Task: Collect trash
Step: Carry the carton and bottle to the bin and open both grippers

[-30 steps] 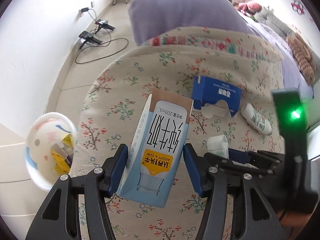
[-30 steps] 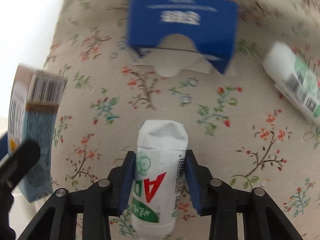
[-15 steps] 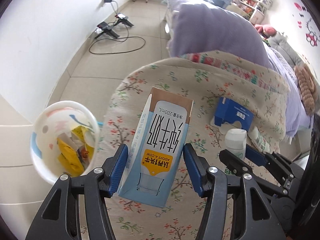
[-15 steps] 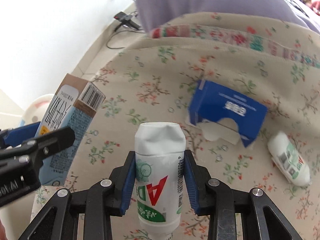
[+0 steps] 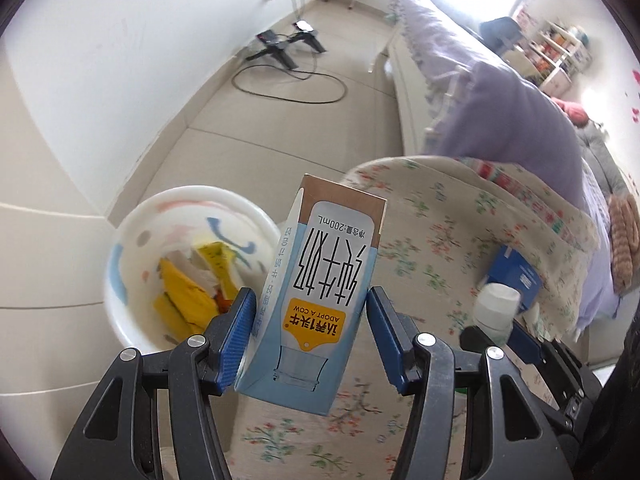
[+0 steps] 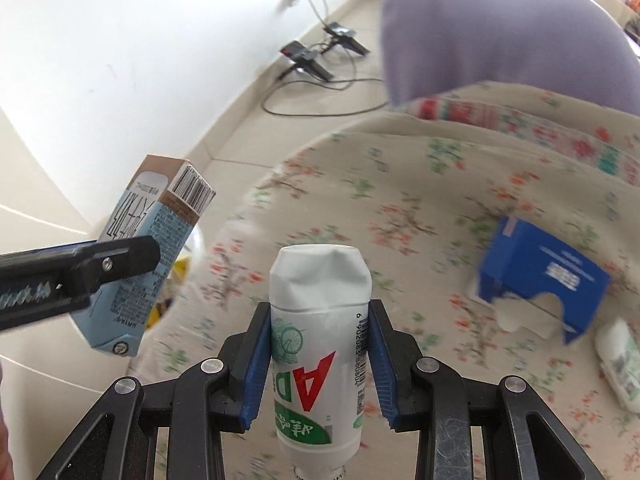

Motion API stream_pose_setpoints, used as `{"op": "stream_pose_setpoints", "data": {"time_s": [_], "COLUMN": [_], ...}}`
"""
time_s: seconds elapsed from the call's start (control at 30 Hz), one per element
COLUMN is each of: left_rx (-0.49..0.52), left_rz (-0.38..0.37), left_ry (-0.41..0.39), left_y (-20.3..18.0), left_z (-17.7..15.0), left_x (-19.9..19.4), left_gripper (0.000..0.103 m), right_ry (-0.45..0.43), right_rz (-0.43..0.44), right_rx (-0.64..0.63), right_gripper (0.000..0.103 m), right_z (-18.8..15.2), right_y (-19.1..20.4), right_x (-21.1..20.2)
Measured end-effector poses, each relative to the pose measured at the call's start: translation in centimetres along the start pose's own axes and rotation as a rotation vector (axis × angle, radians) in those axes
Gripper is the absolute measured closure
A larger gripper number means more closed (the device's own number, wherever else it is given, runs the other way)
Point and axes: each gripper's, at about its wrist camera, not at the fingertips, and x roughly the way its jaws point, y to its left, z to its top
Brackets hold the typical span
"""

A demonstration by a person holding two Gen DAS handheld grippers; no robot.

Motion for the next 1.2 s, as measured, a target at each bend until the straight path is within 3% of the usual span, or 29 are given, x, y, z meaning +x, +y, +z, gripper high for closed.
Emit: {"op": "stream_pose_setpoints", "data": {"time_s": [0.27, 0.63, 0.83, 0.9, 1.0, 1.2], "left_rx": [-0.097, -0.268, -0.328, -0.327, -0.294, -0.216], "left_rz": [0.058, -0.009, -0.027, -0.022, 0.019, 0.033], "left_ry": [0.029, 0.027, -0.049, -0.079, -0.106, -0.100], "left_y": [5.8, 11.4, 12.7, 12.8, 12.3, 9.5], "left_z": [0.9, 1.1, 1.3, 1.5, 1.4, 1.2], "left_x": [1.9, 1.7, -1.4, -2.5, -3.6, -3.5], "left_gripper": [0.043, 0.038, 0.038, 0.038, 0.038, 0.039], "right_ry": [-0.017, -0.037, -0.018, -0.022, -0.029, -0.031], "right_rz": [0.041, 0.179, 0.250, 0.280, 0.308, 0.278], "right_rx": [-0.031, 0.023, 0.042, 0.033, 0.049, 0.060], "right_gripper": [0.063, 0.063, 0.062, 0.060, 0.042, 0.042], "right_z": [0.6, 1.7, 2.4, 2.7, 2.9, 2.9], "right_y": [3.6, 7.2, 9.4, 10.2, 10.5, 9.4], "right_x": [1.5, 3.6, 5.8, 6.3, 6.8, 6.0]}}
